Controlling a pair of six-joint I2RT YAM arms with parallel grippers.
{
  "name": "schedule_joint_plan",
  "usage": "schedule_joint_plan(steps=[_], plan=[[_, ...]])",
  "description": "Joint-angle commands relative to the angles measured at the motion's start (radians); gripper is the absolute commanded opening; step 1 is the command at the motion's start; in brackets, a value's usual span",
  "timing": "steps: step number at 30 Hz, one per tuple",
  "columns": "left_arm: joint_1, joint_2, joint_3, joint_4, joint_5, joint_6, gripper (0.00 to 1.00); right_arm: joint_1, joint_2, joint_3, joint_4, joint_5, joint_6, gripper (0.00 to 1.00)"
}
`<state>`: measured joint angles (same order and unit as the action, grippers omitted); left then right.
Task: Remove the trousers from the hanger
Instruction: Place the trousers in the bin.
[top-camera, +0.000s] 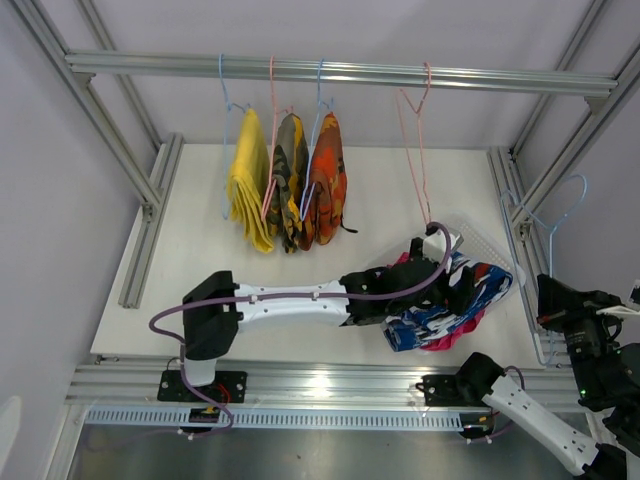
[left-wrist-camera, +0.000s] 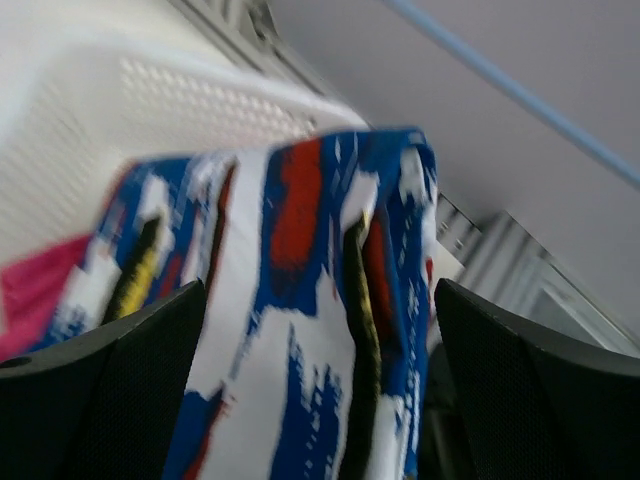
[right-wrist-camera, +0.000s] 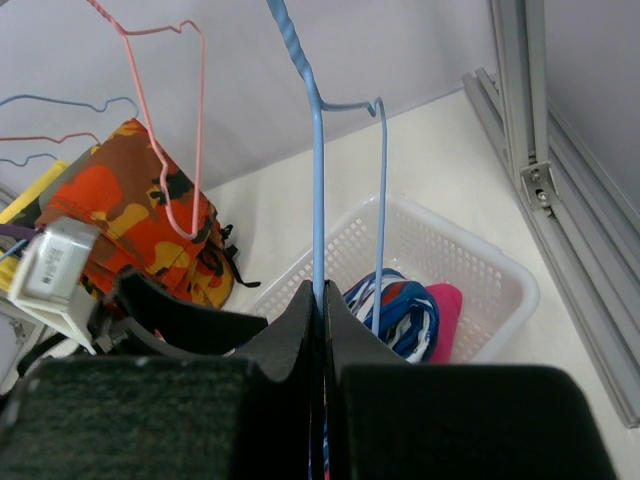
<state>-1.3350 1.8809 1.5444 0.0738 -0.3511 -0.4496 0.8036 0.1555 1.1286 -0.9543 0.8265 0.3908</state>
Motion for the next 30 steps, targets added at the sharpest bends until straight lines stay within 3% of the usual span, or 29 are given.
schedule_joint_plan(steps=[1,5,9,15,20,30], plan=[[-0.004,0.009,-0.070,0.069,0.173,-0.190,0.99,0.009,-0.016,0.026,-0.046,0.020,0.020,0.00],[-0.001,0.043,-0.162,0.142,0.293,-0.311,0.98,0.008,-0.025,0.042,-0.083,0.011,0.045,0.00],[0.005,0.064,-0.283,0.314,0.409,-0.472,0.95,0.008,-0.033,0.062,-0.115,0.002,0.066,0.00],[0.000,0.072,-0.334,0.371,0.489,-0.528,0.93,0.009,-0.034,0.086,-0.123,-0.023,0.080,0.00],[0.000,-0.031,-0.253,0.206,0.445,-0.419,0.94,0.011,-0.028,0.099,-0.121,-0.010,0.068,0.00],[0.002,-0.276,0.043,-0.271,0.158,-0.060,0.99,0.017,0.041,0.077,-0.054,-0.021,0.017,0.00]])
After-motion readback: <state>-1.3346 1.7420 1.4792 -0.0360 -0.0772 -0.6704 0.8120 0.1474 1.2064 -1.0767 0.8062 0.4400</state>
